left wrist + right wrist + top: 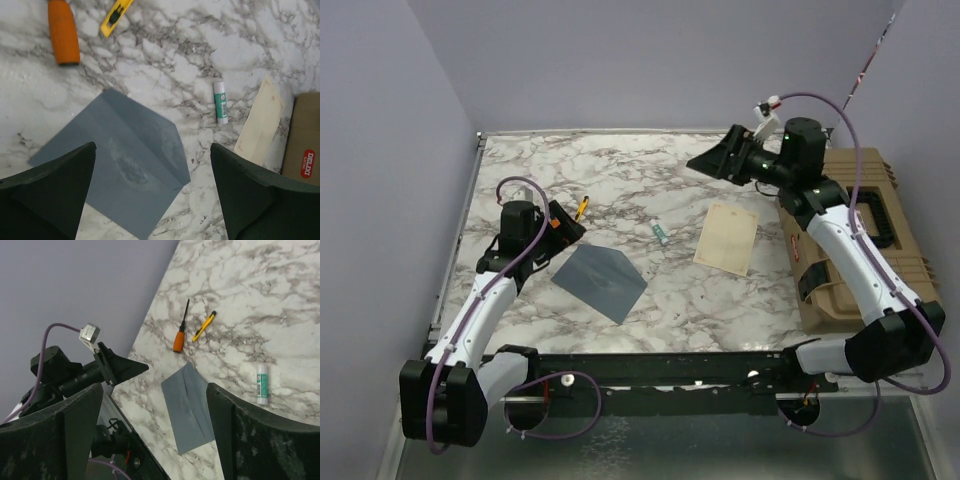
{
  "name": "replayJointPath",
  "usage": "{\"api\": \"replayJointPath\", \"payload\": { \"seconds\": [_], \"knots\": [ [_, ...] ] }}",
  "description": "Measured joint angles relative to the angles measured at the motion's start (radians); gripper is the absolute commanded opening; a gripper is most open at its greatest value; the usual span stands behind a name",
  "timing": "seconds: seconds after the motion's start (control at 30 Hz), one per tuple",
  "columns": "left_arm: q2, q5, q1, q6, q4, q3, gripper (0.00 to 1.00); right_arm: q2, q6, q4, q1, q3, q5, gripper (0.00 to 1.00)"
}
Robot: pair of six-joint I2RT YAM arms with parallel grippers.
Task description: Place the letter into the envelope and seal it
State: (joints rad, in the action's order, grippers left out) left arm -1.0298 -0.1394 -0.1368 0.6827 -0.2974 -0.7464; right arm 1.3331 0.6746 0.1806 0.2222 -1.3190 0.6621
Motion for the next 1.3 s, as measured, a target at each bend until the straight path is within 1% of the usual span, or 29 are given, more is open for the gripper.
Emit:
{"api": "replayJointPath", "payload": {
  "seconds": [0.1, 0.17, 0.27, 0.37, 0.43, 0.5, 0.63, 0.77, 0.87, 1.03, 1.3],
  "knots": [
    [0.0, -0.031, 0.0, 0.052, 0.004, 0.087, 0.9, 0.045, -0.038, 0.065, 0.097, 0.002, -0.117, 0.85],
    [0.0, -0.055, 0.0, 0.078, 0.004, 0.123, 0.9, 0.08, -0.052, 0.116, 0.127, 0.012, -0.223, 0.87],
    [0.0, -0.088, 0.0, 0.094, 0.015, 0.132, 0.93, 0.154, -0.071, 0.217, 0.127, 0.021, -0.446, 0.92],
    [-0.002, -0.124, 0.0, 0.1, 0.049, 0.132, 0.95, 0.26, -0.093, 0.313, 0.122, 0.015, -0.662, 0.92],
    [-0.01, -0.151, -0.001, 0.104, 0.073, 0.131, 0.96, 0.342, -0.108, 0.368, 0.117, -0.005, -0.759, 0.9],
    [-0.026, -0.17, -0.005, 0.107, 0.093, 0.13, 0.98, 0.429, -0.12, 0.401, 0.116, -0.04, -0.814, 0.89],
    [-0.072, -0.198, -0.026, 0.115, 0.122, 0.112, 0.99, 0.562, -0.122, 0.449, 0.116, -0.104, -0.871, 0.86],
    [-0.109, -0.222, -0.068, 0.119, 0.152, 0.088, 0.99, 0.6, -0.107, 0.475, 0.116, -0.099, -0.891, 0.85],
    [-0.143, -0.239, -0.13, 0.119, 0.182, 0.069, 0.99, 0.599, -0.095, 0.476, 0.116, -0.071, -0.892, 0.82],
    [-0.214, -0.243, -0.254, 0.116, 0.222, 0.05, 0.99, 0.59, -0.061, 0.47, 0.116, 0.022, -0.876, 0.8],
    [-0.317, -0.243, -0.371, 0.152, 0.321, 0.049, 0.98, 0.449, -0.003, 0.455, 0.122, 0.202, -0.814, 0.76]
  ]
}}
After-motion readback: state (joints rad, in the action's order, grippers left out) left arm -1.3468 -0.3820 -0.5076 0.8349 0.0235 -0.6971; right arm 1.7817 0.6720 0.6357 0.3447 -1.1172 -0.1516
